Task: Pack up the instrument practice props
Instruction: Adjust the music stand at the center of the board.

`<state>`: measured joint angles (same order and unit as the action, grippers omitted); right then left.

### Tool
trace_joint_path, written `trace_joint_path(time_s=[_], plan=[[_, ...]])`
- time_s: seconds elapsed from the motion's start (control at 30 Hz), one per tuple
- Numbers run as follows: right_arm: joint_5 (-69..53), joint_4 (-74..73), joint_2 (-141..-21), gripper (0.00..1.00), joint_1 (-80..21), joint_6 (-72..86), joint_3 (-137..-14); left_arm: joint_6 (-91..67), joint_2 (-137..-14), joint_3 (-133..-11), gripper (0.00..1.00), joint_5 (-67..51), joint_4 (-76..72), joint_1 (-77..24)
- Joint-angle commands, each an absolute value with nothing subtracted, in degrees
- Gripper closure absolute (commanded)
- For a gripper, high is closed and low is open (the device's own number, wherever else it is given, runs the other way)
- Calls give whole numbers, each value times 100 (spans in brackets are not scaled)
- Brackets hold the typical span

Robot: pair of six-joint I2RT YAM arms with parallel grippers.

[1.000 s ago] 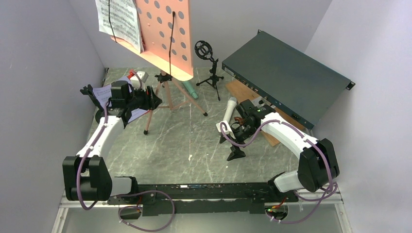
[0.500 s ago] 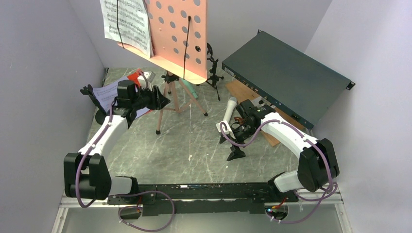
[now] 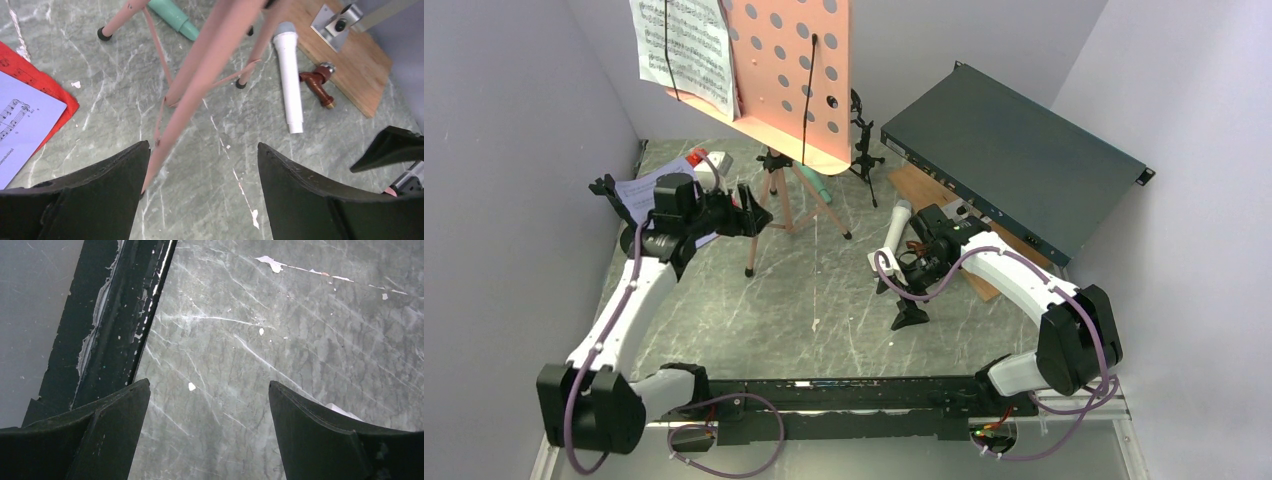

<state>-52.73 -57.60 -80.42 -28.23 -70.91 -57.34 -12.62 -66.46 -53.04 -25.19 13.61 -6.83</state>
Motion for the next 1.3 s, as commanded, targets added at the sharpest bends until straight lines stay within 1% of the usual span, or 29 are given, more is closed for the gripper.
trace_joint_path(time_s=[0.0,0.17,0.3,0.53,0.67,0.8,0.83,0.93,1.27], plan=[[-5335,-5651,-8046,9,-2849,-7104,-5845,-1406,-5884,-5309,15,-2739,1828,-694],[-5326,-5662,-8068,9,-2847,-7116,-5844,-1785,-5081,-5559,10,-2618,2644,-694],[-5329,-5693,-8093,9,-2848,-7128,-5862,-2009,-4674,-6260,5,-2159,3313,-694],[-5344,-5700,-8073,9,-2844,-7128,-5862,-1861,-5294,-8409,7,-1702,4352,-694],[-5352,-5704,-8068,9,-2845,-7136,-5862,-1796,-5873,-9616,12,-1397,4743,-694],[-5348,-5713,-8074,9,-2844,-7139,-5862,-1629,-6585,-10810,28,-1083,5117,-694],[-5344,-5705,-8069,9,-2847,-7135,-5862,-1586,-6750,-11010,31,-1035,5157,-694],[-5337,-5706,-8069,9,-2851,-7133,-5862,-1499,-7086,-11324,34,-996,5088,-694],[-5321,-5743,-8150,9,-2848,-7160,-5875,-1318,-7579,-11755,34,-490,5041,-986]])
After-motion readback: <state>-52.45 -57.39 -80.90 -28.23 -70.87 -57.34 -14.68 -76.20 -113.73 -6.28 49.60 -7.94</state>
